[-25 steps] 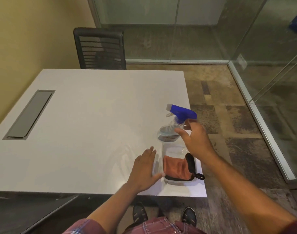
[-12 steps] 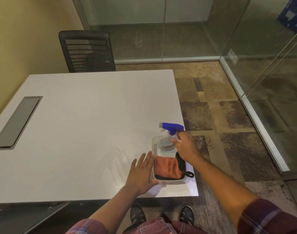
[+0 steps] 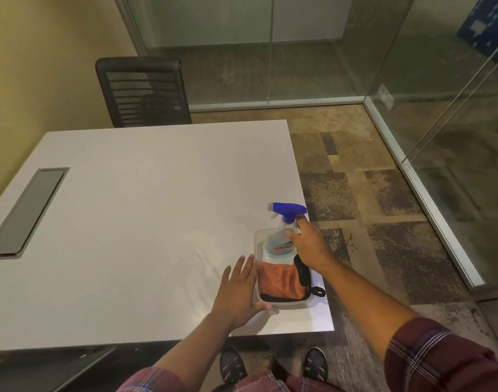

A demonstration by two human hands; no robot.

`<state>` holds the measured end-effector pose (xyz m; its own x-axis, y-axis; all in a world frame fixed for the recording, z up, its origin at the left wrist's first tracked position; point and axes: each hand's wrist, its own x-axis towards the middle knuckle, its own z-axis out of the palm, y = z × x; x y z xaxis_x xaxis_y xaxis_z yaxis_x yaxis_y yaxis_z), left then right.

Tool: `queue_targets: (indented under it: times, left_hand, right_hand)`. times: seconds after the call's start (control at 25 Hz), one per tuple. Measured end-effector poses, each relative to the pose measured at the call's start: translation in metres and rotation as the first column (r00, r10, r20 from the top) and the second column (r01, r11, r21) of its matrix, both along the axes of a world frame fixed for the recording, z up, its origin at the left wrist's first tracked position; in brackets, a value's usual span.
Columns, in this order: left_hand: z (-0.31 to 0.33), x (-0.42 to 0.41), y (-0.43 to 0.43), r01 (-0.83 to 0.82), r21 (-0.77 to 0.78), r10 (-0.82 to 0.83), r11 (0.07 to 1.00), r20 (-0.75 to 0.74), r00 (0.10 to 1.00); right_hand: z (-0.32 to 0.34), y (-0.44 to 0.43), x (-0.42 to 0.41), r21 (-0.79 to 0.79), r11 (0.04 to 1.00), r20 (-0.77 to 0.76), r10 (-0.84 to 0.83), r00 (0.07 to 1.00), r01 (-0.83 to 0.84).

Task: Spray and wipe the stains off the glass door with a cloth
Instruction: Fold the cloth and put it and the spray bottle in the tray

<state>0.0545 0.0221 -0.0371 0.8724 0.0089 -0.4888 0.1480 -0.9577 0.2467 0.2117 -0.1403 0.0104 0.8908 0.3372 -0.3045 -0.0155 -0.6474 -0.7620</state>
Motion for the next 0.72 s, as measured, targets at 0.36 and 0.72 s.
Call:
queue_targets:
  times: [0.36, 0.72]
  left_hand:
    - [-0.02, -0.005, 0.007, -0.003, -0.067, 0.019, 0.998, 0.239, 0.971]
    - [-0.028, 0.017, -0.001, 0.123, -0.063, -0.101, 0.99, 0.28, 0.955]
  right_hand:
    - [-0.012, 0.0, -0.029, -0.17, 0.985, 0.02, -0.003, 1.0, 0.006]
    - [-0.02, -0.027, -0.078, -0.581, 0.813, 0.184, 0.099, 0.978, 0.027]
